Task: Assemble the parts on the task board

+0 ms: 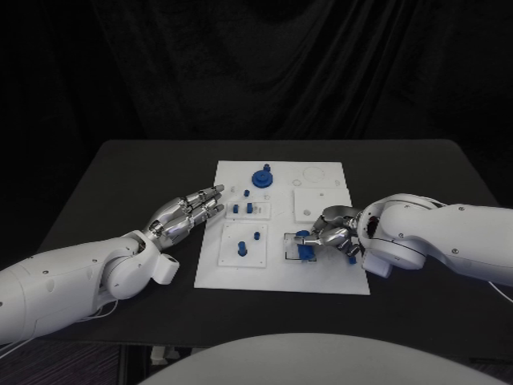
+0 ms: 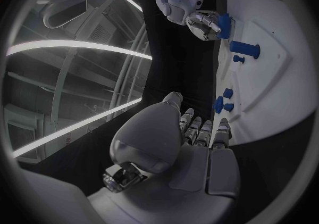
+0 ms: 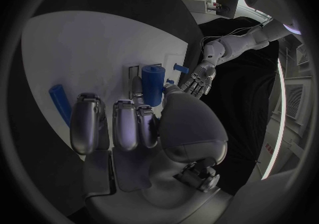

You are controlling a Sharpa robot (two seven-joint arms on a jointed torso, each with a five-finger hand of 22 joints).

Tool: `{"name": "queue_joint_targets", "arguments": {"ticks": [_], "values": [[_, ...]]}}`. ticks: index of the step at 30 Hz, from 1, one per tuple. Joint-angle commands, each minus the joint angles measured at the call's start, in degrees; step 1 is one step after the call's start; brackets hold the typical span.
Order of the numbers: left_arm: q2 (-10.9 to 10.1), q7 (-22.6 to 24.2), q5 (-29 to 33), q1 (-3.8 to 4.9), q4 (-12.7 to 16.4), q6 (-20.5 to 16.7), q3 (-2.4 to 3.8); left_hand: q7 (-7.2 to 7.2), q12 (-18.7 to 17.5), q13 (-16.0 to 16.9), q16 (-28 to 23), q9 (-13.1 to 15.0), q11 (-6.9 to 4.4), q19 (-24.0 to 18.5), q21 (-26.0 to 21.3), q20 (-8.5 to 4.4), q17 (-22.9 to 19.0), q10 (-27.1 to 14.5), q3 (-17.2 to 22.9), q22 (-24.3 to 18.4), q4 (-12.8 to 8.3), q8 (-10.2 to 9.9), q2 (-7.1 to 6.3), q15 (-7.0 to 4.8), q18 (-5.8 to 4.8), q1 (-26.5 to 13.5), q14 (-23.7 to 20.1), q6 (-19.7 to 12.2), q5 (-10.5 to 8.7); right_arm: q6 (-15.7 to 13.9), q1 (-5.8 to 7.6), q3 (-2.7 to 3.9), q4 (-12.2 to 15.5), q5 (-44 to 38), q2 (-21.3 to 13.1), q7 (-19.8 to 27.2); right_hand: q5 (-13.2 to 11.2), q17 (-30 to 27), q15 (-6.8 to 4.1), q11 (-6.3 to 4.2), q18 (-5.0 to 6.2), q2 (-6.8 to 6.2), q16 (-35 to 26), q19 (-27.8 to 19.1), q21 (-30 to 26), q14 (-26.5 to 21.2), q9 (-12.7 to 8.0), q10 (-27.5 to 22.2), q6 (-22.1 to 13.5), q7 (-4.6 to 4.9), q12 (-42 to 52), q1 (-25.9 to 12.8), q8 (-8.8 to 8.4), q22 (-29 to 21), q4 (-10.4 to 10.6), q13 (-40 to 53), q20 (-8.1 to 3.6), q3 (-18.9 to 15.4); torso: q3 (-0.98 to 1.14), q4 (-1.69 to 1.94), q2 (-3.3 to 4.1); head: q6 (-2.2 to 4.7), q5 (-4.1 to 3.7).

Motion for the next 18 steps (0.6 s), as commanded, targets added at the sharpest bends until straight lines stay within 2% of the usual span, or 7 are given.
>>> {"name": "queue_joint_targets", "arguments": {"ticks": [1, 4, 5, 6, 10, 13, 18], "values": [[0.13, 1.13, 0.1, -0.13, 0.06, 0.8, 0.05, 0.3, 0.17, 0.06, -0.21, 0.04, 0.11, -0.02, 0.21, 0.23, -0.09, 0.11, 0.31, 0.06, 0.06, 0.22, -0.12, 0.38, 0.56, -0.26, 0.08, 0.04, 0.17, 0.69, -0.16, 0.03, -0.09, 0.12, 0.02, -0.76, -3.45, -0.12, 0.5, 0.55, 0.62, 0.5, -0.35, 1.55, -0.45, 3.56, -0.36, 5.97, -0.47, 0.14, 0.15, -1.33, -0.45, 11.27, -3.14, 15.1, 0.52, 3.48, 0.02, 0.0, 0.0, 0.0, 0.08], [0.15, 1.09, 0.1, -0.16, 0.02, 0.83, 0.05, 0.3, 0.17, 0.06, -0.21, 0.04, 0.11, -0.02, 0.21, 0.23, -0.09, 0.11, 0.31, 0.06, 0.06, 0.22, -0.12, 0.38, 0.56, -0.26, 0.08, 0.04, 0.17, 0.68, -0.17, 0.03, -0.15, 0.12, 0.04, -0.75, -6.76, -0.18, 0.67, 0.74, 0.64, 1.12, -0.29, 1.55, -0.48, 3.56, -0.88, 5.97, -0.52, 0.34, 0.15, -3.34, -0.74, 11.26, -3.03, 15.1, 0.67, 2.41, 0.01, 0.01, 0.0, 0.0, 0.07], [0.17, 1.07, 0.1, -0.17, -0.01, 0.85, 0.05, 0.3, 0.17, 0.06, -0.21, 0.04, 0.11, -0.02, 0.21, 0.23, -0.09, 0.11, 0.31, 0.06, 0.06, 0.22, -0.12, 0.38, 0.56, -0.26, 0.08, 0.04, 0.17, 0.7, -0.18, 0.03, -0.16, 0.12, 0.07, -0.75, -6.96, -0.21, 0.68, 0.75, 0.64, 1.18, -0.29, 1.54, -0.49, 3.56, -0.93, 5.97, -0.53, 0.35, 0.15, -3.49, -0.76, 11.26, -3.03, 15.1, 0.68, 2.33, 0.02, 0.01, 0.0, 0.0, 0.11], [0.2, 1.04, 0.1, -0.18, -0.03, 0.87, 0.05, 0.3, 0.17, 0.06, -0.21, 0.04, 0.11, -0.02, 0.21, 0.23, -0.09, 0.11, 0.31, 0.06, 0.06, 0.22, -0.12, 0.38, 0.56, -0.26, 0.08, 0.04, 0.17, 0.72, -0.18, 0.03, -0.18, 0.12, 0.1, -0.74, -8.61, -0.28, 0.73, 0.79, 0.65, 1.59, -0.28, 1.54, -0.52, 3.55, -1.2, 5.97, -0.57, 0.38, 0.15, -4.64, -0.88, 11.25, -3.02, 15.1, 0.75, 1.69, 0.02, 0.01, 0.0, 0.0, 0.13], [0.26, 0.97, 0.1, -0.2, -0.09, 0.96, 0.05, 0.3, 0.17, 0.06, -0.21, 0.04, 0.11, -0.02, 0.21, 0.23, -0.09, 0.11, 0.31, 0.06, 0.06, 0.22, -0.12, 0.38, 0.56, -0.26, 0.08, 0.04, 0.17, 0.76, -0.18, 0.03, -0.19, 0.12, 0.2, -0.73, -10.87, -0.59, 0.76, 0.82, 0.7, 2.14, -0.36, 1.49, -0.68, 3.48, -1.65, 5.97, -0.67, 0.41, 0.15, -6.17, -1.03, 11.2, -3.02, 15.1, 0.81, 0.63, 0.02, 0.01, 0.0, 0.0, 0.2], [0.27, 0.96, 0.1, -0.22, -0.1, 0.95, 0.05, 0.3, 0.17, 0.06, -0.21, 0.04, 0.11, -0.02, 0.21, 0.23, -0.09, 0.11, 0.31, 0.06, 0.06, 0.22, -0.12, 0.38, 0.56, -0.26, 0.08, 0.04, 0.17, 0.93, -0.19, 0.03, -0.2, 0.12, 0.25, -0.79, -14.47, -0.81, 0.82, 0.9, 0.73, 2.13, -0.4, 1.42, -0.86, 3.43, -2.19, 5.97, -0.86, 0.49, 0.15, -7.21, -1.26, 11.15, -3.11, 15.1, 0.87, -0.69, 0.02, 0.02, 0.01, 0.0, 0.16], [0.29, 0.87, 0.1, -0.24, -0.18, 0.93, 0.05, 0.35, 0.14, 0.05, -0.21, 0.03, 0.1, -0.02, 0.21, 0.23, -0.09, 0.09, 0.4, 0.05, 0.03, 0.22, -0.11, 0.38, 0.57, -0.26, 0.08, 0.01, 0.16, 1.91, -0.19, 0.03, -0.2, 0.12, 0.27, -1.14, -17.1, -0.89, 0.87, 0.96, 0.76, 1.88, -0.36, 1.39, -0.97, 3.42, -2.62, 5.97, -1.0, 0.56, 0.15, -7.27, -1.33, 11.12, -3.24, 15.1, 0.92, -1.79, 0.01, 0.01, 0.0, 0.0, 0.26]]}}
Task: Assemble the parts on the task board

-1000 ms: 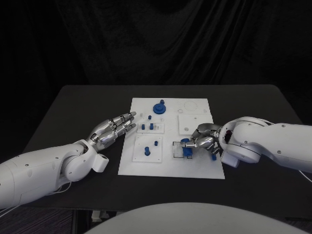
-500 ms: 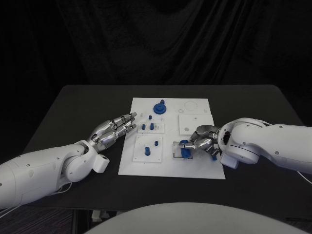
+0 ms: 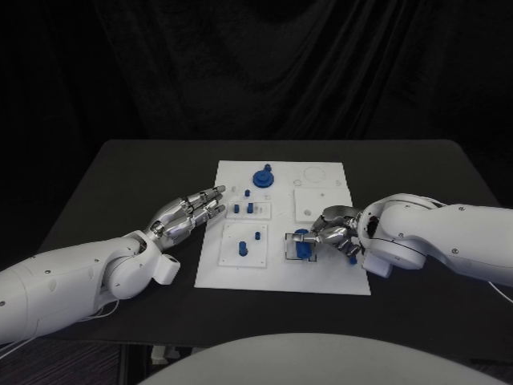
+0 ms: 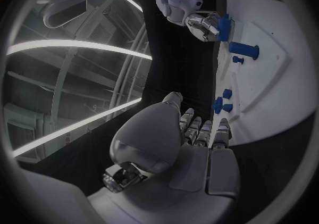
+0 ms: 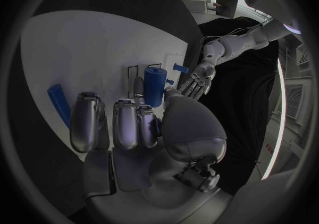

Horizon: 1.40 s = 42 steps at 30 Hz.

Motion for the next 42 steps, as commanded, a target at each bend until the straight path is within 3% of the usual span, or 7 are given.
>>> {"name": "queue_joint_targets", "arguments": {"ticks": [1, 11, 17, 23, 37, 40, 42], "values": [[0.14, 0.87, 0.1, -0.06, 0.01, 0.68, 0.06, 0.38, 0.13, 0.05, -0.21, 0.04, 0.09, -0.03, 0.2, 0.24, -0.05, 0.08, 0.46, 0.04, 0.01, 0.22, -0.11, 0.38, 0.57, -0.27, 0.08, -0.01, 0.16, 1.81, -0.18, -0.03, 0.03, 0.04, 0.03, -1.17, -1.3, -0.03, 0.46, 0.56, 0.74, -0.18, -0.11, 1.63, -0.22, 3.44, -0.25, 5.97, -0.22, 0.34, 0.15, -0.12, -0.3, 11.13, -0.06, 15.06, 0.31, -0.57, 0.01, 0.0, 0.01, 0.0, 0.08], [0.29, 0.65, 0.1, -0.1, -0.16, 0.79, 0.06, 0.41, 0.09, 0.04, -0.21, 0.03, 0.08, -0.04, 0.19, 0.24, -0.05, 0.06, 0.51, 0.01, 0.0, 0.2, -0.11, 0.39, 0.57, -0.28, 0.08, -0.09, 0.14, 2.33, -0.18, -0.03, -0.02, 0.04, 0.07, -1.01, -5.46, 0.01, 0.48, 0.54, 0.74, -0.14, 0.08, 1.68, -0.17, 3.46, -0.69, 5.97, -0.03, 0.32, 0.15, -0.52, 0.07, 11.16, 0.08, 15.06, 0.34, -2.58, 0.0, 0.01, 0.01, 0.0, 0.19], [0.3, 0.53, 0.1, -0.12, -0.25, 0.83, 0.06, 0.41, 0.09, 0.04, -0.21, 0.03, 0.08, -0.04, 0.19, 0.24, -0.05, 0.06, 0.51, 0.01, 0.0, 0.2, -0.11, 0.39, 0.57, -0.28, 0.08, -0.09, 0.14, 1.62, -0.18, -0.03, -0.03, 0.04, -0.04, -0.43, -10.31, 0.05, 0.4, 0.45, 0.71, 1.01, 0.27, 1.75, -0.05, 3.46, -0.95, 5.97, 0.23, 0.18, 0.15, -4.04, 0.74, 11.2, 0.25, 15.06, 0.29, -5.6, 0.01, 0.02, 0.0, 0.0, 0.27], [0.35, 0.4, 0.1, -0.15, -0.35, 0.88, 0.06, 0.41, 0.09, 0.04, -0.21, 0.03, 0.08, -0.04, 0.19, 0.24, -0.05, 0.06, 0.51, 0.01, 0.0, 0.2, -0.11, 0.39, 0.57, -0.28, 0.08, -0.09, 0.14, 0.66, -0.19, -0.03, -0.06, 0.04, -0.07, 0.35, -11.89, -0.02, 0.34, 0.36, 0.71, 1.58, 0.33, 1.75, -0.05, 3.45, -0.93, 5.97, 0.39, 0.08, 0.15, -5.71, 1.33, 11.2, 0.28, 15.06, 0.23, -7.31, 0.01, 0.0, 0.01, 0.0, 0.4], [0.44, 0.18, 0.09, -0.22, -0.44, 0.98, 0.06, 0.46, 0.09, 0.04, -0.21, 0.03, 0.07, -0.04, 0.19, 0.22, -0.05, 0.04, 0.59, 0.01, 0.01, 0.2, -0.11, 0.37, 0.57, -0.33, 0.08, -0.06, 0.08, -0.59, -0.19, -0.03, 0.05, 0.04, -0.28, 1.43, -12.24, -0.51, 0.27, 0.28, 0.81, 2.82, 0.14, 1.59, -0.51, 3.33, -0.75, 5.97, 0.38, -0.03, 0.15, -7.84, 2.18, 11.06, 0.32, 15.06, 0.17, -9.38, 0.0, 0.01, 0.01, 0.0, 0.48], [0.42, 0.2, 0.09, -0.23, -0.43, 0.97, 0.06, 0.46, 0.09, 0.04, -0.21, 0.03, 0.07, -0.04, 0.19, 0.22, -0.05, 0.04, 0.59, 0.01, 0.01, 0.2, -0.11, 0.37, 0.57, -0.33, 0.08, -0.06, 0.08, -0.93, -0.19, -0.03, 0.31, 0.04, -0.56, 1.96, -11.58, -0.51, 0.22, 0.22, 0.8, 3.23, 0.17, 1.6, -0.47, 3.34, -0.61, 5.97, 0.44, -0.1, 0.15, -7.36, 2.55, 11.07, 0.14, 15.06, 0.14, -9.52, 0.01, 0.01, 0.0, 0.0, 0.55], [0.39, 0.21, 0.09, -0.23, -0.42, 0.97, 0.06, 0.46, 0.09, 0.04, -0.21, 0.03, 0.07, -0.04, 0.19, 0.22, -0.05, 0.04, 0.59, 0.01, 0.01, 0.2, -0.11, 0.37, 0.57, -0.33, 0.08, -0.06, 0.08, -1.19, -0.18, -0.03, 0.56, 0.04, -0.79, 2.42, -8.8, -0.47, 0.02, -0.05, 0.81, 3.24, 0.24, 1.6, -0.5, 3.35, 0.03, 5.97, 0.82, -0.41, 0.15, -4.58, 3.91, 11.07, -0.5, 15.06, -0.02, -9.38, 0.01, 0.0, 0.0, 0.0, 0.61]]}}
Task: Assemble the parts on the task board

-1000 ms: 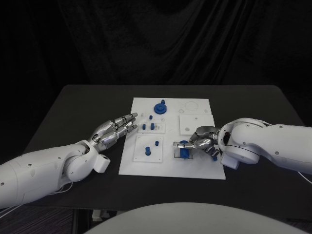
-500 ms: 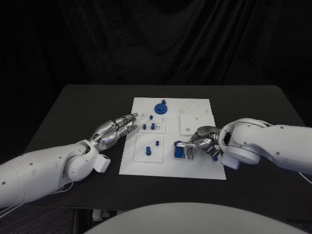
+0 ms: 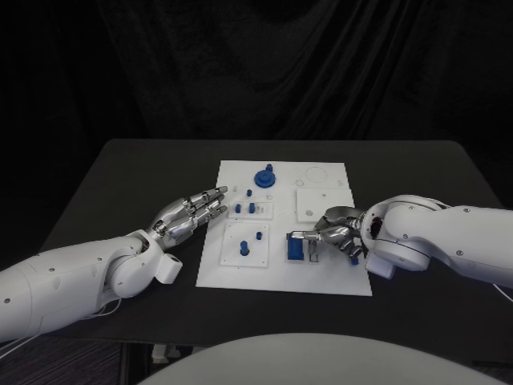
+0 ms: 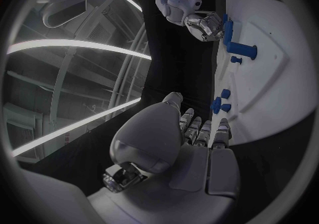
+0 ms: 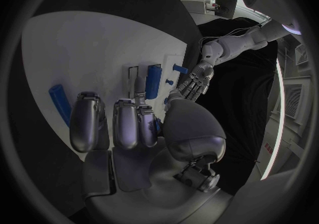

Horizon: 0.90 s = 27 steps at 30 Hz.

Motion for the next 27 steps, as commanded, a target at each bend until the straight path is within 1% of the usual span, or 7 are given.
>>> {"name": "queue_joint_targets", "arguments": {"ticks": [1, 3, 4, 5, 9, 18, 27], "values": [[0.05, 0.54, 0.09, -0.1, 0.11, 0.64, 0.05, 0.46, 0.09, 0.05, -0.21, 0.04, 0.07, -0.04, 0.19, 0.22, -0.09, 0.04, 0.28, 0.02, 0.01, 0.21, -0.11, 0.37, 0.58, -0.32, 0.08, -0.06, 0.08, -1.58, -0.15, 0.01, 0.57, 0.02, -0.41, 1.77, 3.33, 0.02, -0.11, -0.41, 0.78, -0.02, 0.28, 1.65, -0.17, 3.36, 0.95, 6.17, 0.46, -0.32, 0.15, 4.27, 1.89, 11.11, -1.13, 15.08, -0.12, 0.19, 0.0, -0.01, 0.0, 0.0, 0.09], [0.02, 0.54, 0.09, -0.1, 0.11, 0.64, 0.05, 0.46, 0.09, 0.05, -0.21, 0.04, 0.07, -0.04, 0.19, 0.22, -0.09, 0.04, 0.28, 0.02, 0.01, 0.21, -0.11, 0.37, 0.58, -0.32, 0.08, -0.06, 0.08, -1.83, -0.15, 0.01, 1.0, -0.42, -0.73, 2.27, 4.44, 0.07, -0.32, -0.65, 0.79, -0.39, 0.35, 1.66, -0.17, 3.38, 2.24, 6.17, 0.3, -0.63, 0.15, 6.71, 3.8, 11.11, -1.77, 15.08, -0.31, 0.28, 0.0, 0.02, 0.0, 0.0, 0.11], [0.01, 0.53, 0.09, -0.11, 0.11, 0.64, 0.05, 0.57, 0.13, 0.06, -0.21, 0.06, 0.03, -0.04, 0.19, 0.21, -0.09, 0.05, 0.35, 0.03, 0.0, 0.23, -0.1, 0.34, 0.58, -0.35, 0.08, 0.02, 0.08, -1.88, -0.15, 0.01, 1.29, -0.91, -0.92, 2.52, 5.11, 0.23, -0.59, -0.99, 0.74, -0.77, 0.48, 1.73, 0.0, 3.42, 4.15, 6.17, -0.24, -0.94, 0.15, 8.87, 6.46, 11.17, -2.5, 15.08, -0.54, 0.33, 0.0, 0.01, 0.0, 0.0, 0.09], [0.0, 0.53, 0.09, -0.11, 0.11, 0.65, 0.05, 0.57, 0.13, 0.06, -0.21, 0.06, 0.03, -0.04, 0.19, 0.21, -0.09, 0.05, 0.35, 0.03, 0.0, 0.23, -0.1, 0.34, 0.58, -0.35, 0.08, 0.02, 0.08, -1.93, -0.15, 0.01, 1.48, -1.26, -1.04, 2.66, 5.13, 0.23, -0.62, -1.02, 0.75, -0.8, 0.49, 1.74, -0.01, 3.42, 4.5, 6.17, -0.35, -1.02, 0.15, 9.07, 6.94, 11.17, -2.52, 15.08, -0.58, 0.29, 0.01, -0.02, -0.01, 0.0, 0.11], [-0.05, 0.61, 0.09, -0.12, 0.15, 0.66, 0.05, 0.57, 0.13, 0.06, -0.21, 0.06, 0.03, -0.04, 0.19, 0.21, -0.09, 0.05, 0.35, 0.03, 0.0, 0.23, -0.1, 0.34, 0.58, -0.35, 0.08, 0.02, 0.08, -2.88, -0.15, 0.01, 2.93, -3.11, -2.04, 3.61, 4.41, -0.07, -1.4, -1.88, 0.74, -1.12, 0.44, 1.75, -0.06, 3.36, 11.12, 6.17, -3.3, -2.02, 0.15, 11.97, 15.27, 11.16, -2.46, 15.08, -1.24, -0.65, 0.02, 0.01, -0.02, 0.0, 0.14], [-0.23, 0.67, 0.09, -0.16, 0.11, 0.57, 0.05, 0.73, 0.21, 0.07, -0.21, 0.1, -0.08, -0.04, 0.19, 0.19, -0.09, 0.08, 0.48, 0.02, -0.01, 0.32, -0.09, 0.29, 0.6, -0.38, 0.08, 0.29, 0.14, -3.52, 0.99, 0.01, 6.0, -5.06, -5.86, 2.23, 5.15, 0.07, -1.58, -2.2, 0.71, -0.65, 0.57, 1.83, 0.1, 3.4, 12.71, 6.17, -3.83, -2.4, 0.15, 12.26, 17.34, 11.21, -1.59, 15.08, -1.5, -1.12, -0.02, -0.03, -0.11, 0.0, 0.18], [-0.3, 0.52, 0.09, -0.17, 0.22, 0.47, 0.05, 0.79, 0.32, 0.1, -0.21, 0.11, -0.11, -0.04, 0.19, 0.18, -0.09, 0.13, 0.53, 0.02, -0.02, 0.35, -0.1, 0.27, 0.61, -0.4, 0.08, 0.37, 0.15, -3.96, 1.73, 0.01, 7.59, -14.48, -10.26, -1.24, 7.6, -0.91, -1.52, -2.06, 0.84, -0.91, 0.07, 1.58, -0.6, 3.18, 11.58, 6.17, -4.78, -2.17, 0.15, 14.63, 15.85, 11.0, -1.87, 15.08, -1.54, -1.09, -0.05, 0.02, 0.03, 0.0, -0.19]]}}
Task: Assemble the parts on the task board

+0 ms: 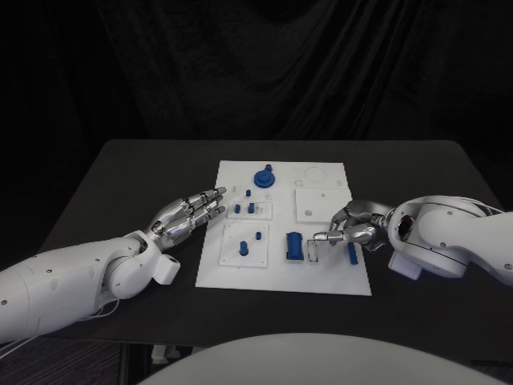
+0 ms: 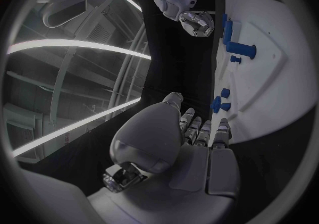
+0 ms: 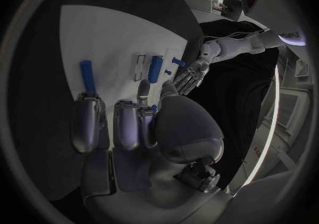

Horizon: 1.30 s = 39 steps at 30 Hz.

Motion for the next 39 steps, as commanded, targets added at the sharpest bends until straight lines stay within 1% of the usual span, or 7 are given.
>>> {"name": "queue_joint_targets", "arguments": {"ticks": [1, 10, 18, 22, 30, 32, 39], "values": [[0.01, 0.55, 0.1, -0.1, 0.18, 0.39, 0.05, 0.39, 0.33, 0.05, -0.21, 0.05, -0.11, -0.04, 0.19, 0.18, -0.05, 0.13, 0.21, 0.03, -0.01, 0.35, -0.1, 0.27, 0.61, -0.4, 0.08, -0.04, 0.15, -1.31, 0.17, -0.01, 0.84, -9.12, -1.44, -3.62, 1.47, -0.31, -0.32, -0.44, 0.87, -0.03, -0.47, 1.46, -0.33, 2.89, -0.39, 5.97, 0.35, 0.09, 0.15, 0.47, -0.16, 10.97, 0.3, 15.07, -0.4, -0.03, -0.04, 0.01, 0.05, 0.0, 0.04], [0.06, 0.41, 0.1, -0.1, 0.07, 0.36, 0.05, 0.41, 0.34, 0.05, -0.21, 0.06, -0.1, -0.04, 0.19, 0.15, -0.05, 0.15, 0.26, 0.02, -0.03, 0.38, -0.14, 0.21, 0.63, -0.42, 0.08, 0.02, 0.16, -1.08, 0.06, -0.03, 2.87, -23.0, -4.6, -10.44, 2.84, -0.74, -0.48, -0.55, 0.81, -0.32, -0.64, 1.65, -0.13, 2.86, -1.95, 5.97, 1.76, -0.03, 0.15, -1.3, -2.0, 11.05, 1.97, 15.07, -0.52, -1.63, -0.02, 0.02, 0.04, 0.0, -0.33], [0.06, 0.38, 0.1, -0.11, 0.06, 0.31, 0.05, 0.48, 0.4, 0.07, -0.21, 0.05, 0.02, -0.03, 0.2, 0.08, -0.05, 0.18, 0.35, 0.03, -0.07, 0.39, -0.21, 0.04, 0.69, -0.43, 0.08, 0.01, 0.18, -0.41, -0.91, -0.04, 3.2, -26.07, -4.8, -13.09, 4.57, -1.37, -0.35, -0.41, 0.94, -0.16, -1.02, 1.4, -0.84, 2.7, -2.75, 5.97, 2.17, 0.11, 0.15, -1.41, -3.13, 10.84, 1.85, 15.07, -0.41, -1.95, 0.0, 0.06, 0.03, 0.0, -0.25], [0.13, 0.34, 0.1, -0.12, -0.05, 0.39, 0.05, 0.48, 0.4, 0.07, -0.21, 0.05, 0.02, -0.03, 0.2, 0.08, -0.05, 0.18, 0.35, 0.03, -0.07, 0.39, -0.21, 0.04, 0.69, -0.43, 0.08, 0.01, 0.18, 0.13, -1.33, -0.04, 2.85, -27.22, -4.57, -13.79, 9.75, -1.82, -0.25, -0.27, 0.99, -0.22, -1.27, 1.32, -1.19, 2.63, -3.48, 5.97, 2.22, 0.28, 0.15, -0.32, -4.31, 10.76, 1.85, 15.07, -0.33, -1.85, 0.0, 0.02, 0.07, 0.0, -0.37], [0.35, 0.2, 0.1, -0.16, -0.25, 0.71, 0.05, 0.49, 0.42, 0.07, -0.21, 0.05, 0.08, -0.02, 0.2, 0.06, -0.05, 0.2, 0.4, 0.05, -0.08, 0.4, -0.21, 0.01, 0.71, -0.44, 0.08, 0.01, 0.2, 0.77, -2.37, -0.05, 2.42, -27.82, -3.83, -14.01, 10.56, -2.1, -0.12, -0.09, 1.01, 0.0, -1.43, 1.3, -1.33, 2.58, -4.1, 5.97, 1.97, 0.52, 0.15, -0.51, -5.27, 10.74, 1.96, 15.07, -0.23, -1.92, 0.0, 0.0, 0.09, 0.0, -0.14], [0.39, 0.16, 0.1, -0.2, -0.29, 0.79, 0.05, 0.48, 0.5, 0.09, -0.21, 0.04, 0.3, -0.02, 0.2, 0.04, -0.05, 0.25, 0.53, 0.04, -0.13, 0.39, -0.21, -0.03, 0.75, -0.45, 0.08, -0.03, 0.23, 0.82, -2.71, -0.05, 2.39, -27.65, -3.68, -13.97, 10.76, -2.2, 0.13, 0.22, 1.01, 0.17, -1.5, 1.29, -1.43, 2.58, -5.38, 5.97, 1.84, 0.89, 0.15, -0.83, -7.07, 10.73, 1.93, 15.07, -0.04, -2.09, 0.0, 0.0, 0.09, 0.0, -0.1], [0.41, 0.08, 0.1, -0.32, -0.35, 0.9, 0.05, 0.46, 0.56, 0.1, -0.21, 0.04, 0.45, -0.02, 0.2, 0.03, -0.05, 0.29, 0.62, 0.04, -0.16, 0.4, -0.22, -0.02, 0.77, -0.45, 0.08, -0.04, 0.24, 1.29, -3.58, -0.04, 2.02, -26.81, -3.17, -13.93, 11.67, -2.24, 0.52, 0.7, 1.02, 0.37, -1.5, 1.33, -1.55, 2.61, -8.0, 5.97, 2.62, 1.43, 0.15, 0.02, -10.29, 10.73, 1.81, 15.07, 0.33, -1.89, -0.01, 0.04, 0.04, 0.0, -0.01]]}}
